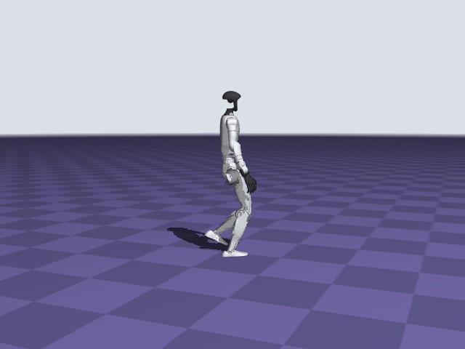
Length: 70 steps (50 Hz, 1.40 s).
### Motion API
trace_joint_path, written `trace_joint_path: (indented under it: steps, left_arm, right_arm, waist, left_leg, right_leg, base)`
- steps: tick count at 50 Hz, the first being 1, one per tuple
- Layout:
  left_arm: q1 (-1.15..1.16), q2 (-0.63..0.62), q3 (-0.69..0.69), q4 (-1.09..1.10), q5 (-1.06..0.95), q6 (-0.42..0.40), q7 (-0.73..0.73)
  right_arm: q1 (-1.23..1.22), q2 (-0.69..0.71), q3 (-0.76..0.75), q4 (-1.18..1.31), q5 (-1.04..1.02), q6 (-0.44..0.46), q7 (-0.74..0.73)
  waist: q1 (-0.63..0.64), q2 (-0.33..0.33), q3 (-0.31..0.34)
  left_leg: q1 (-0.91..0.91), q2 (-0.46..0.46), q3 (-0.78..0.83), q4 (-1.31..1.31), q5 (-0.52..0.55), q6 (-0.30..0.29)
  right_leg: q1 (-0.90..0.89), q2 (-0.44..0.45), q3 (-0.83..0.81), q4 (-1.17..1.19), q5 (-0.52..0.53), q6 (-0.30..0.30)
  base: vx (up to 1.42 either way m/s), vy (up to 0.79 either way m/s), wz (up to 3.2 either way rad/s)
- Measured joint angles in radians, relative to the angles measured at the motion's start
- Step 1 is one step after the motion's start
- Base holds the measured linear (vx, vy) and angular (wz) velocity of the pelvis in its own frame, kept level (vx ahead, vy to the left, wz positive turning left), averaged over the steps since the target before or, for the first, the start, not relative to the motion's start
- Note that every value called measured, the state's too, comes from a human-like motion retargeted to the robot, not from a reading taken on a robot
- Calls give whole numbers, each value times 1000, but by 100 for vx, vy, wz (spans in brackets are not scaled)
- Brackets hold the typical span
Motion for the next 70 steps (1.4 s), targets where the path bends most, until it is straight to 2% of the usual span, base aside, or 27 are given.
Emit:
trace_joint_path:
  steps: [3,6,8,10,13,15,17,20,22,25,27,29,33,37,39,43,45,47,48,55,58,62,65,67,70]
  left_arm:
    - [-36,40,31,-19,-16,5,35]
    - [-82,83,69,-52,-43,7,86]
    - [-122,114,91,-88,-60,7,121]
    - [-171,146,105,-136,-77,6,151]
    - [-267,190,115,-220,-99,4,190]
    - [-334,214,111,-276,-95,-2,213]
    - [-376,221,108,-328,-95,-1,231]
    - [-376,203,100,-387,-98,-9,237]
    - [-347,177,88,-408,-106,-12,218]
    - [-273,126,58,-400,-120,-9,162]
    - [-216,92,37,-361,-125,0,115]
    - [-162,62,23,-302,-124,7,64]
    - [-51,24,3,-186,-107,19,-19]
    - [44,16,37,-107,-115,25,-63]
    - [75,24,67,-84,-122,24,-72]
    - [103,46,128,-65,-131,15,-76]
    - [107,52,153,-67,-137,11,-76]
    - [114,52,167,-72,-144,8,-73]
    - [108,56,177,-76,-148,8,-76]
    - [102,53,195,-100,-174,14,-53]
    - [85,60,200,-117,-184,16,-29]
    - [41,64,194,-139,-191,16,7]
    - [4,65,183,-156,-192,15,38]
    - [-38,73,173,-167,-196,19,63]
    - [-80,86,158,-189,-197,20,100]
  right_arm:
    - [39,-12,-26,20,15,16,-9]
    - [68,-18,-58,44,34,30,-27]
    - [80,-21,-83,61,47,39,-42]
    - [85,-24,-113,76,65,48,-54]
    - [81,-22,-171,90,104,57,-60]
    - [71,-11,-209,85,129,59,-57]
    - [63,11,-229,76,155,60,-49]
    - [66,53,-225,52,179,56,-27]
    - [63,76,-208,32,191,53,-4]
    - [46,91,-165,-3,200,46,35]
    - [23,81,-130,-32,187,39,59]
    - [-8,61,-93,-65,167,32,85]
    - [-56,24,-36,-140,130,23,124]
    - [-94,3,10,-212,104,21,145]
    - [-111,-5,29,-248,92,18,155]
    - [-149,-22,62,-317,66,10,170]
    - [-163,-29,80,-347,53,7,178]
    - [-162,-30,101,-366,41,1,180]
    - [-169,-34,110,-376,36,2,184]
    - [-134,-44,169,-398,-11,0,196]
    - [-117,-50,182,-392,-29,-1,195]
    - [-94,-60,181,-374,-44,-4,183]
    - [-78,-69,172,-356,-46,-6,164]
    - [-79,-75,160,-342,-41,-8,152]
    - [-63,-77,149,-325,-23,-3,132]
  waist:
    - [-31,27,-11]
    - [-71,30,-10]
    - [-96,19,-3]
    - [-114,-1,11]
    - [-114,-47,48]
    - [-106,-86,81]
    - [-93,-114,109]
    - [-64,-115,147]
    - [-54,-114,162]
    - [-51,-136,168]
    - [-52,-173,155]
    - [-56,-237,125]
    - [-23,-270,95]
    - [21,-273,85]
    - [42,-256,85]
    - [70,-188,92]
    - [83,-146,96]
    - [93,-120,112]
    - [96,-98,104]
    - [80,-46,106]
    - [64,-41,106]
    - [33,-62,117]
    - [9,-100,133]
    - [-5,-142,146]
    - [-32,-165,171]
  left_leg:
    - [172,7,-67,28,27,-63]
    - [356,-40,-142,-72,76,-142]
    - [462,-79,-187,-177,73,-168]
    - [540,-111,-215,-292,13,-155]
    - [601,-150,-207,-462,-157,-79]
    - [602,-184,-191,-553,-259,-21]
    - [577,-223,-191,-607,-293,17]
    - [526,-258,-205,-623,-300,38]
    - [494,-271,-198,-628,-282,44]
    - [452,-310,-172,-654,-238,51]
    - [427,-364,-149,-706,-192,60]
    - [413,-447,-125,-821,-106,74]
    - [346,-488,-46,-874,-35,92]
    - [256,-474,46,-841,-8,99]
    - [210,-441,83,-810,-6,90]
    - [107,-336,121,-729,-16,43]
    - [51,-293,82,-679,-24,4]
    - [20,-294,16,-626,-41,-36]
    - [-2,-269,1,-607,-47,-51]
    - [25,-194,6,-456,-76,-70]
    - [81,-186,12,-461,-85,-65]
    - [161,-221,24,-538,-119,-36]
    - [217,-270,39,-614,-144,-3]
    - [261,-325,49,-698,-125,18]
    - [291,-356,47,-711,-137,32]
  right_leg:
    - [-51,61,0,-55,78,10]
    - [-116,95,1,-56,138,34]
    - [-161,99,-1,-44,172,59]
    - [-202,83,-17,-33,198,82]
    - [-242,-4,-111,-33,174,69]
    - [-255,-65,-138,-63,163,84]
    - [-265,-108,-146,-105,176,109]
    - [-275,-140,-188,-60,146,117]
    - [-275,-180,-221,73,77,96]
    - [-259,-285,-244,379,-52,42]
    - [-231,-373,-223,559,-126,14]
    - [-200,-477,-177,688,-178,11]
    - [-36,-532,-154,739,-193,36]
    - [144,-493,-152,565,-183,89]
    - [215,-449,-160,420,-205,92]
    - [277,-353,-206,155,-271,40]
    - [277,-305,-224,66,-273,11]
    - [265,-285,-222,51,-278,-4]
    - [260,-252,-219,-2,-253,-14]
    - [207,-208,-205,-6,-224,-31]
    - [192,-207,-202,14,-228,-35]
    - [159,-247,-202,110,-261,-32]
    - [120,-318,-225,241,-278,-21]
    - [69,-408,-256,369,-256,-19]
    - [0,-498,-282,561,-219,-49]
  base:
    - [-56,13,-135]
    - [-58,18,-117]
    - [-62,19,-103]
    - [-66,18,-101]
    - [-71,16,-111]
    - [-76,13,-108]
    - [-79,10,-119]
    - [-76,6,-140]
    - [-69,3,-120]
    - [-63,4,-104]
    - [-58,6,-108]
    - [-56,6,-116]
    - [-52,7,-138]
    - [-46,4,-124]
    - [-39,2,-109]
    - [-34,-1,-97]
    - [-32,-5,-101]
    - [-29,-5,-94]
    - [-24,-5,-75]
    - [-15,-2,-46]
    - [-4,4,-25]
    - [0,8,-7]
    - [3,10,-1]
    - [5,10,-5]
    - [7,11,8]
